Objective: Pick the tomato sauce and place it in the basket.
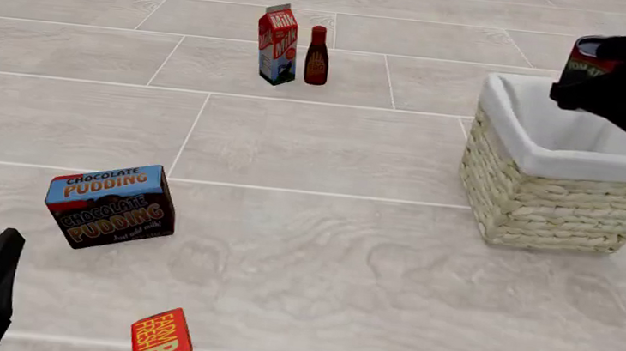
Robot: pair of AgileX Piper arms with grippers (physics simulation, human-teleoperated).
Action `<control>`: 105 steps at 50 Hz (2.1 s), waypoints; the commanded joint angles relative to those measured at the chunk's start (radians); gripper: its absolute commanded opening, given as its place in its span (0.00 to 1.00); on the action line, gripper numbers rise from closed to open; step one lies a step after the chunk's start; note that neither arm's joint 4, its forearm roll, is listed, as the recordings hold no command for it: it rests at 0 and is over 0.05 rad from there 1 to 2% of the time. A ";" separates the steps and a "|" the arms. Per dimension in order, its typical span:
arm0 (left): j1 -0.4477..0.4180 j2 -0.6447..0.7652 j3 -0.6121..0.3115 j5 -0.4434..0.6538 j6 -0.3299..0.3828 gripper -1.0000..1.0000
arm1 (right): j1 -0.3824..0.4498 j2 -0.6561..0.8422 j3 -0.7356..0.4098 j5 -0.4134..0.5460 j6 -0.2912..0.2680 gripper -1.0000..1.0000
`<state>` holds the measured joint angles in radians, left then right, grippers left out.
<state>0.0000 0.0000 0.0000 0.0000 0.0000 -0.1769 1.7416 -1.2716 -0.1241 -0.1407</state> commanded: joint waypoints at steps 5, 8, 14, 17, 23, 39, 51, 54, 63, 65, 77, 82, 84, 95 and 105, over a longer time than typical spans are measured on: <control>0.000 0.000 0.000 0.000 0.000 1.00 | -0.008 0.024 0.006 -0.010 0.025 0.00; 0.000 0.000 0.000 0.000 0.000 1.00 | -0.008 0.025 0.014 -0.015 0.027 0.00; 0.000 0.000 0.000 0.000 0.000 1.00 | -0.011 0.024 0.030 -0.024 0.035 0.00; 0.000 0.000 0.000 0.000 0.000 1.00 | -0.013 0.027 0.036 -0.027 0.038 0.00; 0.000 0.000 0.000 0.000 0.000 1.00 | -0.016 0.029 0.033 -0.022 0.036 0.00; 0.000 0.000 0.000 0.000 0.000 1.00 | -0.021 0.053 0.029 -0.024 0.034 0.00; 0.000 0.000 0.000 0.000 0.000 1.00 | -0.026 0.068 0.038 -0.033 0.035 0.00; 0.000 0.000 0.000 0.000 0.000 1.00 | -0.027 0.071 0.039 -0.036 0.036 0.00; 0.000 0.000 0.000 0.000 0.000 1.00 | -0.032 0.078 0.044 -0.042 0.036 0.00; 0.000 0.000 0.000 0.000 0.000 1.00 | -0.034 0.082 0.045 -0.044 0.036 0.00; 0.000 0.000 0.000 0.000 0.000 1.00 | -0.040 0.085 0.045 -0.044 0.033 0.00; 0.000 0.000 0.000 0.000 0.000 1.00 | -0.037 0.087 0.050 -0.046 0.023 0.00; 0.000 0.000 0.000 0.000 0.000 1.00 | -0.046 0.087 0.049 -0.048 0.017 1.00; 0.000 0.000 0.000 0.000 0.000 1.00 | -0.038 0.080 0.049 -0.044 0.023 1.00; 0.000 0.000 0.000 0.000 0.000 1.00 | -0.034 0.071 0.052 -0.042 0.024 1.00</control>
<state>0.0000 0.0000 0.0000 0.0000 0.0000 -0.2132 1.8194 -1.2224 -0.1665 -0.1193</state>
